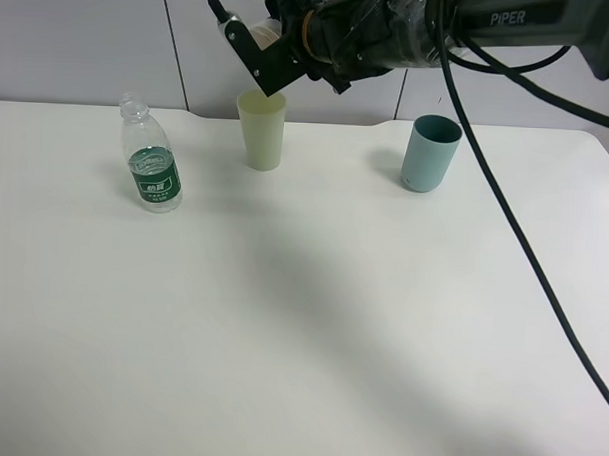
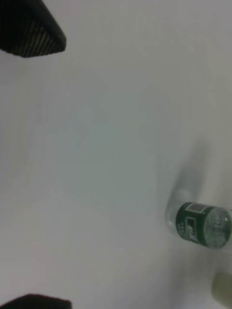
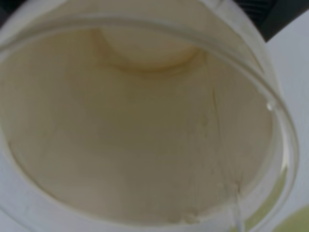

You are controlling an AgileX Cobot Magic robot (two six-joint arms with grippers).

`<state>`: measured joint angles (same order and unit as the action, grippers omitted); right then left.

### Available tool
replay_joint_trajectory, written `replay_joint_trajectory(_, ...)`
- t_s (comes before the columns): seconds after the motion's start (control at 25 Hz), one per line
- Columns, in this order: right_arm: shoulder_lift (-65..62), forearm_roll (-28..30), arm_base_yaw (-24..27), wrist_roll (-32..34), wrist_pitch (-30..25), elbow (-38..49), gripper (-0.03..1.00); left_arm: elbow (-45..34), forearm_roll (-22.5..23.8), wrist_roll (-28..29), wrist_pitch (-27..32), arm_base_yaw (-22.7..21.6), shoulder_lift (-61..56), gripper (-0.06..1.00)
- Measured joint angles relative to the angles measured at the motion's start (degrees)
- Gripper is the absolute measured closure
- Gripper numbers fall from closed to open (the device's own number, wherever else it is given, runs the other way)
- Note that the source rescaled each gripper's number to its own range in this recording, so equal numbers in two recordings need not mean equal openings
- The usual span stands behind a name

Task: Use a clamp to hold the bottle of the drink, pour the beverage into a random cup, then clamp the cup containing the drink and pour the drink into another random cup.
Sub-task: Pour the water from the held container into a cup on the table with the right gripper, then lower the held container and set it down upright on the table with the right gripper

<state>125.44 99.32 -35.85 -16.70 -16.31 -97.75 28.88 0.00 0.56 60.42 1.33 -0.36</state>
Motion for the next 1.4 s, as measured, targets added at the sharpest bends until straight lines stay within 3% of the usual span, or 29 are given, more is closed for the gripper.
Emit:
replay_joint_trajectory(0.44, 0.0, 0.0, 0.0, -0.7, -1.3, 0.0, 0.95, 0.0, 0.0, 0.0, 0.0, 0.0, 0.0, -0.06)
replay_joint_trajectory(0.6, 0.0, -0.2, 0.0, 5.3, -1.4, 0.0, 0.95, 0.0, 0.0, 0.0, 0.0, 0.0, 0.0, -0.06)
replay_joint_trajectory(0.68, 0.0, -3.5, 0.0, 11.2, -1.4, 0.0, 0.95, 0.0, 0.0, 0.0, 0.0, 0.0, 0.0, -0.06)
replay_joint_trajectory(0.84, -0.5, -16.3, -0.6, 26.7, -2.0, 0.0, 0.95, 0.0, 0.0, 0.0, 0.0, 0.0, 0.0, -0.06)
replay_joint_trajectory(1.04, -4.2, -26.5, -1.8, 40.0, -8.6, 0.0, 0.95, 0.0, 0.0, 0.0, 0.0, 0.0, 0.0, -0.06)
replay_joint_trajectory(1.2, -8.4, -32.5, -2.9, 45.6, -13.2, 0.0, 0.95, 0.0, 0.0, 0.0, 0.0, 0.0, 0.0, -0.06)
replay_joint_trajectory(1.4, -13.0, -43.1, -3.5, 46.4, -13.1, 0.3, 0.95, 0.0, 0.0, 0.0, 0.0, 0.0, 0.0, -0.06)
